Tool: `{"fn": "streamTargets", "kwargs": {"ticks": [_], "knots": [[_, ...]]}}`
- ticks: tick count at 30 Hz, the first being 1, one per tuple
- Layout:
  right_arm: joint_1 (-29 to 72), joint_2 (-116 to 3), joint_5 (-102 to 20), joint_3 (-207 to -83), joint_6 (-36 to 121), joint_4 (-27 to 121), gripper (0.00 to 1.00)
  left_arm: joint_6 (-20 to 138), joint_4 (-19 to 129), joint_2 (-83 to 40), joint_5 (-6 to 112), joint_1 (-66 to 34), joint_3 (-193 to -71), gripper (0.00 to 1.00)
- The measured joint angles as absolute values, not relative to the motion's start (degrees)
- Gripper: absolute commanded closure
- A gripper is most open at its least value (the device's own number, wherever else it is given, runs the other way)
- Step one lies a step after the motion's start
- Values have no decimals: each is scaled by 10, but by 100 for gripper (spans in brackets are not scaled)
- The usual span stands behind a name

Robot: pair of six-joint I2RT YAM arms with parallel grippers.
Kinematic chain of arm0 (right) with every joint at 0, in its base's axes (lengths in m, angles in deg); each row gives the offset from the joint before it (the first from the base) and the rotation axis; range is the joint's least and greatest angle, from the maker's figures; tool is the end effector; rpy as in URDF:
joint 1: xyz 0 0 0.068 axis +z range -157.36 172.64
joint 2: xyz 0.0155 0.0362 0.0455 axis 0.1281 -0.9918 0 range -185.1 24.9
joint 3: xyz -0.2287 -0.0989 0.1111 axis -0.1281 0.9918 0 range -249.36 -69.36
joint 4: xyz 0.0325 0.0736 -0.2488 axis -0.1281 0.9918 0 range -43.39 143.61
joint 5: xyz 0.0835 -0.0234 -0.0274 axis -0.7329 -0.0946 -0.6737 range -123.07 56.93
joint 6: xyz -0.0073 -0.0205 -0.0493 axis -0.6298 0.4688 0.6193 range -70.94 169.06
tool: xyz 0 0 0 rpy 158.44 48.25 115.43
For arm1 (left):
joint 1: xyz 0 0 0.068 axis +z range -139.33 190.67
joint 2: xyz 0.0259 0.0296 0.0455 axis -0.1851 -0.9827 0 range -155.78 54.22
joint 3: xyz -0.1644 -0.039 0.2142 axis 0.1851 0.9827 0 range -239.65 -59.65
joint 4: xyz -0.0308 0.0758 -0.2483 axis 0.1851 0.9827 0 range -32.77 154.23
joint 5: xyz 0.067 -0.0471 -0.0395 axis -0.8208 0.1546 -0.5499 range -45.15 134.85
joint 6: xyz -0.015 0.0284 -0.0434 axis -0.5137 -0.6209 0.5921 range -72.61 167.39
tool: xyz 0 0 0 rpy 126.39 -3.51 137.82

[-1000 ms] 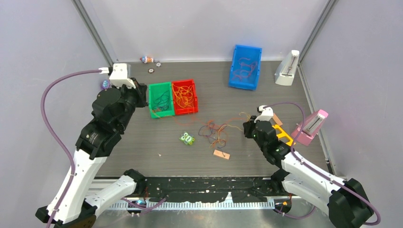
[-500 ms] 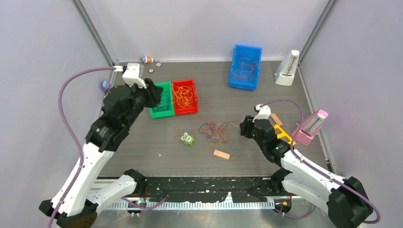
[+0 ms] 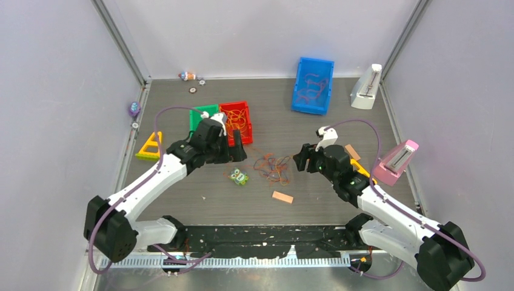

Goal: Untangle the cables
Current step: Untie the cable.

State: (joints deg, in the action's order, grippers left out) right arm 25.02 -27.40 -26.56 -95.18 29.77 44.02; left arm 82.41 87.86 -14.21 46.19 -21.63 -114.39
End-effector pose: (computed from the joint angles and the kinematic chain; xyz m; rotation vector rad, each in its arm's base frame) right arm 0.1749 0.1062 0.2226 -0.1555 2.0094 0.4682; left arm 0.2139 -0.1362 0.2827 -0.0457 2.4252 -0.5900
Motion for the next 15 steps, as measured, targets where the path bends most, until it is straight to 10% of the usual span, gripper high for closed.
{"fn": "streamTargets", "kwargs": {"ticks": [15], "knots": [[250,-237,-272,-933,299,430,34,905,851,-404,368,-297,-1255,13]]}}
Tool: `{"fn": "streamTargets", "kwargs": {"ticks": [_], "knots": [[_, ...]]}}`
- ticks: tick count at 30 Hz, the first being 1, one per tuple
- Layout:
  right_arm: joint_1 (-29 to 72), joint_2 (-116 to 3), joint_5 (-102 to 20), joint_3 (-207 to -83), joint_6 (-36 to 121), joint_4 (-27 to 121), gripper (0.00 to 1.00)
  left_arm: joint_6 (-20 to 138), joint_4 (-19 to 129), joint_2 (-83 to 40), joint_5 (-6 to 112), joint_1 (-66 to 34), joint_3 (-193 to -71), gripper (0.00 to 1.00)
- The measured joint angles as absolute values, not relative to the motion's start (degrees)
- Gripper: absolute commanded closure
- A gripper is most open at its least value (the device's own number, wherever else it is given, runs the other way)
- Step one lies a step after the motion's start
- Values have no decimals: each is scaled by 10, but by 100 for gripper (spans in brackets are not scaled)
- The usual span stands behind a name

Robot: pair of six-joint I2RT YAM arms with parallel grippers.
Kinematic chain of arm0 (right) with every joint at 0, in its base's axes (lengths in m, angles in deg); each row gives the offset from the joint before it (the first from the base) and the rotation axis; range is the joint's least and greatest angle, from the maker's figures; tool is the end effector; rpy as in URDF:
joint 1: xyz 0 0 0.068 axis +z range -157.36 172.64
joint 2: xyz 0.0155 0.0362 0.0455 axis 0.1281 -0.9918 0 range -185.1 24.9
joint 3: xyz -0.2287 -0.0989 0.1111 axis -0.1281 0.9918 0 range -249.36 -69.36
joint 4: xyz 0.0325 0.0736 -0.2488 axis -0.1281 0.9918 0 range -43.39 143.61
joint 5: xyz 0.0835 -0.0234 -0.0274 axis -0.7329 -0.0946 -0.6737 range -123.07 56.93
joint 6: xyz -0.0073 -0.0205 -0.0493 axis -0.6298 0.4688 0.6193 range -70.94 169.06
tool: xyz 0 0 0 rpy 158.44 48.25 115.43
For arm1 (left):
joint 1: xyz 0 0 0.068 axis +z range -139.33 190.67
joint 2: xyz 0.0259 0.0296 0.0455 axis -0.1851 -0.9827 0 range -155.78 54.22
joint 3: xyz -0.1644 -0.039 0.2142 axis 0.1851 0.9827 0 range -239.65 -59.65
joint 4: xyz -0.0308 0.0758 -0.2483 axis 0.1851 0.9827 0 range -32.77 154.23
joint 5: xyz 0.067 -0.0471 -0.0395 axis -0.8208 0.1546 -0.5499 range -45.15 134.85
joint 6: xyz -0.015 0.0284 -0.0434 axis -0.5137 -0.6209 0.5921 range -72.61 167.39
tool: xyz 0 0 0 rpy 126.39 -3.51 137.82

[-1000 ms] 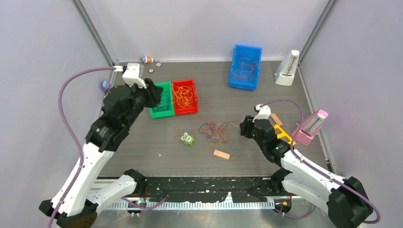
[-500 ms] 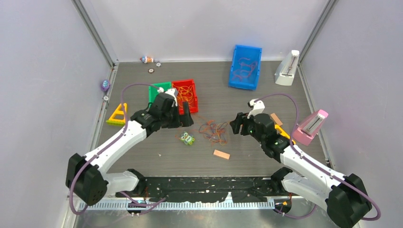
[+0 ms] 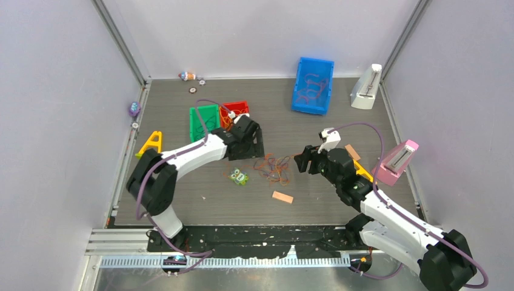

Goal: Untangle the cables
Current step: Untie the cable.

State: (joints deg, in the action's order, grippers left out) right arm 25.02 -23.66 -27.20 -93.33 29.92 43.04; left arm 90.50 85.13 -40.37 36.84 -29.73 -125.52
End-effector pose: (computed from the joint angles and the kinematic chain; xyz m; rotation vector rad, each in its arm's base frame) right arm 0.1667 0.1015 0.2248 -0.1579 1.9618 0.4966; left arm 0.2659 -0.2197 0.2203 -0.1157 2.5885 -0.3821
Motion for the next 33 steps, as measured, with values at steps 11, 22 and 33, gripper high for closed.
{"fn": "streamTargets", "kwargs": {"ticks": [11,22,33], "knots": [[250,-204,-266,-916,306,426,34,982,893,-549,268,-340,-1387,76],[250,-200,-267,-910,307,419,22,974,906,-560,224,-332,-1380,100],[262,-361,-355,-968,300,422,0,868,830,-270,197,-332,-1277,100]]}}
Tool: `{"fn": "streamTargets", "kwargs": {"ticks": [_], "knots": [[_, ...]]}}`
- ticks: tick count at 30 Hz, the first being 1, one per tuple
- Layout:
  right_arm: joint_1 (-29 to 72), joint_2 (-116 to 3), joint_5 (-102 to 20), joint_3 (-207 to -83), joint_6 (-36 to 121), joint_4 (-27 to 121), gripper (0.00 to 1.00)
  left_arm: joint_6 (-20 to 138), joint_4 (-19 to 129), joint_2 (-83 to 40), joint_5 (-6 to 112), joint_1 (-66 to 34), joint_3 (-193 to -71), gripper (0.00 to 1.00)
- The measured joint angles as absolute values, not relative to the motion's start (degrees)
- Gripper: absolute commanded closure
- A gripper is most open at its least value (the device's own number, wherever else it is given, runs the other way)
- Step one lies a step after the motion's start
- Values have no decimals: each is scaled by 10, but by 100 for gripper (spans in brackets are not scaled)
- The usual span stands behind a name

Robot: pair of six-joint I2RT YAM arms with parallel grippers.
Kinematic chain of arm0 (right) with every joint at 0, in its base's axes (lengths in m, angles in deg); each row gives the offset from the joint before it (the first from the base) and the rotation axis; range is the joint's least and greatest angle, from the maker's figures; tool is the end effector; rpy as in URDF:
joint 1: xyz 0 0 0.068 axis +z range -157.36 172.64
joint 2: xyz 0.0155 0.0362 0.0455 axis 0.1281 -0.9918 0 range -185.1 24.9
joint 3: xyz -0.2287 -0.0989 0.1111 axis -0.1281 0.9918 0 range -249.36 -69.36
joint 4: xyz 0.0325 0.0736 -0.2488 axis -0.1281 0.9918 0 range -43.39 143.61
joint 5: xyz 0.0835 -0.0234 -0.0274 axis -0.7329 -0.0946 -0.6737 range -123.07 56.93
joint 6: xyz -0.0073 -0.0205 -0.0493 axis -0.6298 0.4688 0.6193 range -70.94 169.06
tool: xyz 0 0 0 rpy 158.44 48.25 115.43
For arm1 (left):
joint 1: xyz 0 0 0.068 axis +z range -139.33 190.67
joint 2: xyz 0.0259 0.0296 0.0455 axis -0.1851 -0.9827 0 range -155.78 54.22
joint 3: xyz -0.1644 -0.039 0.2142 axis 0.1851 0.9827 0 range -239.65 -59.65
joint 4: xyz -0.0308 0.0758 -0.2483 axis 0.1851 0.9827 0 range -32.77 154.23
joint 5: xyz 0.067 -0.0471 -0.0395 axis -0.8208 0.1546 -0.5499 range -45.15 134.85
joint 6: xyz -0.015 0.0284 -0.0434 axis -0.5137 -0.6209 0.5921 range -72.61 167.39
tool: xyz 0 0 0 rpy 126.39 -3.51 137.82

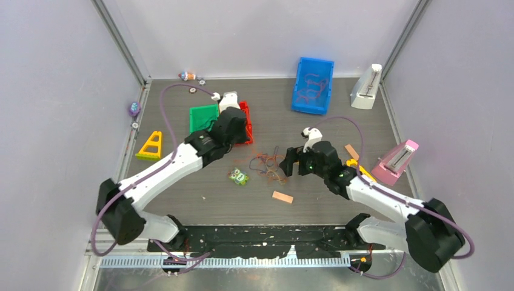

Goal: Untangle the cables
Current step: Untie the cable.

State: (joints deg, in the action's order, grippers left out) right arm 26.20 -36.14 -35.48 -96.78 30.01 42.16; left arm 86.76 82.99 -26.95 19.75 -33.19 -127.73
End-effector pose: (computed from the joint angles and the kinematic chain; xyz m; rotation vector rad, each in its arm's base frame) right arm 0.1867 0.1257 0.2054 -0.2959 2.1154 0.5960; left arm 0.2372 -0.2069 0.3107 -0.1469 2.1891 -0.3305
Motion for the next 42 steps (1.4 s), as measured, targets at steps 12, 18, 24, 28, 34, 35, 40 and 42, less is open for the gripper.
{"fn": "streamTargets", "kwargs": {"ticks": [12,18,24,28,34,35,40,42], "knots": [[351,-570,-287,-1032,265,404,9,839,809,-147,230,-328,-1289,100],[350,-629,-189,-1087,237,436,28,827,831,-71,230,-313,-1347,100],[283,-613,-147,-1066,194,455,44,796,869,12,197,-263,-1411,100],[231,-569,-140,-1036,183,464,54,783,888,53,190,-231,-1411,100],[221,-521,-129,-1036,188,494,48,771,919,51,192,-206,-1411,100],[221,-514,-126,-1036,189,500,44,769,922,49,196,-205,-1411,100],[220,-457,-125,-1035,215,523,17,757,923,30,237,-203,-1409,100],[220,-423,-140,-1033,235,520,15,752,923,17,252,-203,-1410,100]]}}
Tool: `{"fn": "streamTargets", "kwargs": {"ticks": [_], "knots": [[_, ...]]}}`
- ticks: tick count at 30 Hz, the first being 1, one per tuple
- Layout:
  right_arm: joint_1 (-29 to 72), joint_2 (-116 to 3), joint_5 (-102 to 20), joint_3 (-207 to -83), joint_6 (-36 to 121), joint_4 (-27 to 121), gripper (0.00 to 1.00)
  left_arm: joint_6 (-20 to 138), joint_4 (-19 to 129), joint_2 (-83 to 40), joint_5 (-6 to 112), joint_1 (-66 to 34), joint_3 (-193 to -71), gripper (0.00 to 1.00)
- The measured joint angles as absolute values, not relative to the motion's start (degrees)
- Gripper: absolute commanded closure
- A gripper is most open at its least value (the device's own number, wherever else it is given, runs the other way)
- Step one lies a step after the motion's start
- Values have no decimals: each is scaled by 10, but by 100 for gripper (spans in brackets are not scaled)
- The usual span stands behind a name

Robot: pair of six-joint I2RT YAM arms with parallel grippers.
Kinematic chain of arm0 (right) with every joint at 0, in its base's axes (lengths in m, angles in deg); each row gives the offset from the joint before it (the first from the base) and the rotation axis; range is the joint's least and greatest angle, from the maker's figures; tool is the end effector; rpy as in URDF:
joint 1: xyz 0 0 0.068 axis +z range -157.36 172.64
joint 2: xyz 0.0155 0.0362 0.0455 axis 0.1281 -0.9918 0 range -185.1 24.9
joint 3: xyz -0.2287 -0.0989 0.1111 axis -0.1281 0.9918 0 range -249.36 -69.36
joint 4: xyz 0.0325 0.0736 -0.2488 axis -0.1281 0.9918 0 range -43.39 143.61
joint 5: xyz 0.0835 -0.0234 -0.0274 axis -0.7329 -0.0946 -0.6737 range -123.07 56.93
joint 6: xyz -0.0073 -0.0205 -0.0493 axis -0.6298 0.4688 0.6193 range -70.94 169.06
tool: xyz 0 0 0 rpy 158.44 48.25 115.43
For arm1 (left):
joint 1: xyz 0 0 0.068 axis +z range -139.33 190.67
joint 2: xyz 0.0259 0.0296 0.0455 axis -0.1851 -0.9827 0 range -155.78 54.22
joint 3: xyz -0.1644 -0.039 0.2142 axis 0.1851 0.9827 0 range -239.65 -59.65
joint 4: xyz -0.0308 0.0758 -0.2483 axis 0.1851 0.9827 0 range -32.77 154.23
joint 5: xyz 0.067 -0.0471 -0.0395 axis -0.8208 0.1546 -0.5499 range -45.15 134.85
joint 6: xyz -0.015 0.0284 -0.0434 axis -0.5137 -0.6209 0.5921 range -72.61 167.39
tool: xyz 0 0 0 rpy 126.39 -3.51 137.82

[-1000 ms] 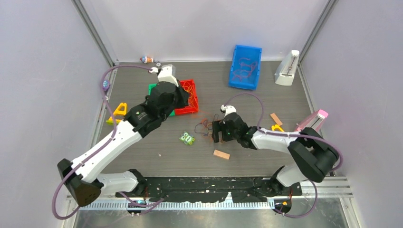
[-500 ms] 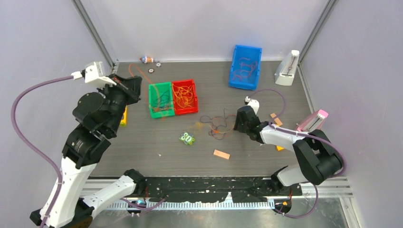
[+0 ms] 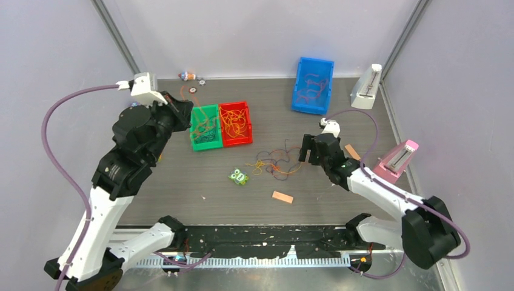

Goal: Untangle the cables
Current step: Untie the cable, then place the cable in the bin.

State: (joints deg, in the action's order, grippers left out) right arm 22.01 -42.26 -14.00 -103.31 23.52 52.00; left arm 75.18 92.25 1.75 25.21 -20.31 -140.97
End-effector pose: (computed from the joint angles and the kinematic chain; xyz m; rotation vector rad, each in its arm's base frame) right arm 0.2144 0.1074 0.2057 0.1042 2.2035 0.1602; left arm 0.1363 -0.0678 0.4821 -0.2136 1.6818 -0.4854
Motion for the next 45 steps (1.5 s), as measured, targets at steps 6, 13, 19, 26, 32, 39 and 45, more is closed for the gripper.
{"fn": "streamTargets", "kwargs": {"ticks": [6,13,19,26,32,39,45], "knots": [[220,-356,-183,-1018,276,493,14,736,923,-34,269,-203,-1418,100],[220,-334,-207,-1004,299,479,14,724,923,-104,294,-203,-1447,100],[218,-297,-283,-1003,328,448,11,717,909,-129,362,-203,-1469,100],[218,-298,-443,-1053,350,403,3,709,896,-146,453,-203,-1471,100],[224,-340,-552,-1140,359,368,5,710,890,-158,511,-209,-1478,100],[245,-384,-614,-1189,367,346,5,710,883,-168,556,-236,-1494,100],[298,-420,-632,-1224,375,342,4,711,874,-178,565,-261,-1506,100]]}}
